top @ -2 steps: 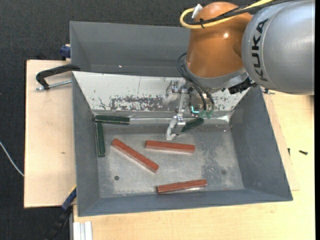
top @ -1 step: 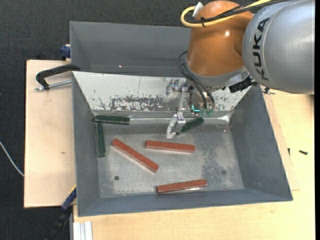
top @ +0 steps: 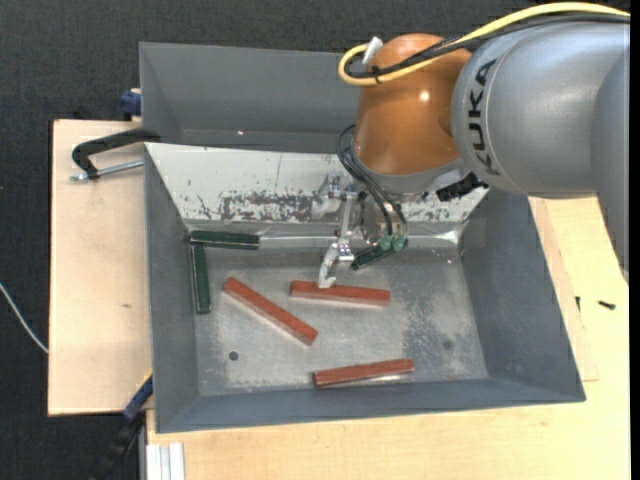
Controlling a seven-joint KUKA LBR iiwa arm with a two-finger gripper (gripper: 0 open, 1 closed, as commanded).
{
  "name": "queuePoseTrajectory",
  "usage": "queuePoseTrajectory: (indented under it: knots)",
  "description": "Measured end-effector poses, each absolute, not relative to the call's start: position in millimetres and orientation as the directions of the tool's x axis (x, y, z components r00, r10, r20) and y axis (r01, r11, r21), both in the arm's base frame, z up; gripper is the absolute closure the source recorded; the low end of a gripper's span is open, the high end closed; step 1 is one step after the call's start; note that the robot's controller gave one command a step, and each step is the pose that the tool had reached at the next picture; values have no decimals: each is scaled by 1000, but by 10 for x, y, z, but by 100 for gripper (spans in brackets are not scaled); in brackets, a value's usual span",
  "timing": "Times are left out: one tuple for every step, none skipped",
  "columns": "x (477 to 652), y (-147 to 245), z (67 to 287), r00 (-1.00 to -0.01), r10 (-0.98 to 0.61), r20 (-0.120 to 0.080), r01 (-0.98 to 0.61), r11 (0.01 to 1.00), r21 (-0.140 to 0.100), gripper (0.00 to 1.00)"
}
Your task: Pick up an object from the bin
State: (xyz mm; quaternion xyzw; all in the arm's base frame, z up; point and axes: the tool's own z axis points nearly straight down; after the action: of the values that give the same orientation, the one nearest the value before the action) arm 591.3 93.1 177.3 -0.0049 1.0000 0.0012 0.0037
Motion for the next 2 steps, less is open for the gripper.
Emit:
queuePoseTrajectory:
  knots:
    - [5796, 624, 1077, -990, -144, -4, -144, 990, 1, 0]
    - [5879, 427, 779, -987, -159, 10, -159, 987, 3, 100]
